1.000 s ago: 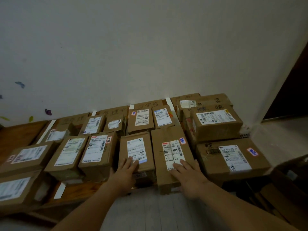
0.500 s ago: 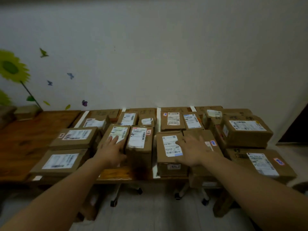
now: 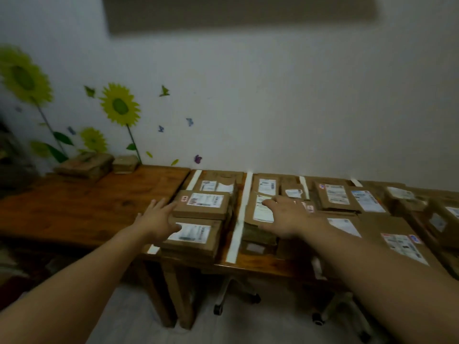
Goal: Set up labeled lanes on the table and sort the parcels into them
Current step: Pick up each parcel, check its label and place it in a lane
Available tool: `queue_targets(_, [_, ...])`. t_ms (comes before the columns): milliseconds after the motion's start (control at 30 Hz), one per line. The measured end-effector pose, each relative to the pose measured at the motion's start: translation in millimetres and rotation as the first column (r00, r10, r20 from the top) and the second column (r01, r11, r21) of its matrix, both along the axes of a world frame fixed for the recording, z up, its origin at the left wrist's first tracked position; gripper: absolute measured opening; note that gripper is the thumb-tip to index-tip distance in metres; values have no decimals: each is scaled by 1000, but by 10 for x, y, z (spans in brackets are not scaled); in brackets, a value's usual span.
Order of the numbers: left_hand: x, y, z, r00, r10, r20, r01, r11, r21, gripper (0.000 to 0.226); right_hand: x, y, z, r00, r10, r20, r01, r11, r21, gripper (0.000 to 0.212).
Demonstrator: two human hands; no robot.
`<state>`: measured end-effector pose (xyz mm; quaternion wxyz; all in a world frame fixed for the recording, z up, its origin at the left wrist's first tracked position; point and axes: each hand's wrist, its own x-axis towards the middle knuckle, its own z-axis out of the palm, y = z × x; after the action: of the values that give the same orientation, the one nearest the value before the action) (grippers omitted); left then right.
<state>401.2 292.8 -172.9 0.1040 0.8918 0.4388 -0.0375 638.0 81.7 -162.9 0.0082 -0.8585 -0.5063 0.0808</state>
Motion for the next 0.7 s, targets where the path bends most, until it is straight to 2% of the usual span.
queue_targets(167, [-599,637,109,991,117,60,-114,992,-59,75,-431,899,105,992,124,2,-124,992,33,75])
queue_targets(333, [-1020,1380,97,972,229,48,-222,967,-122,76,-658,1966,25,975,220,21,-221,975,29,75])
queue_targets(467, [-1185,2119,142,953,301,34,-297,951,-87,77,-753,2956,16,954,300,25,-301,952,51,76])
queue_targets(700, [-1451,3388,273,911,398,109,-393,917,-67,75,-908,4563,136,932,360,-46,-358,932,52,77])
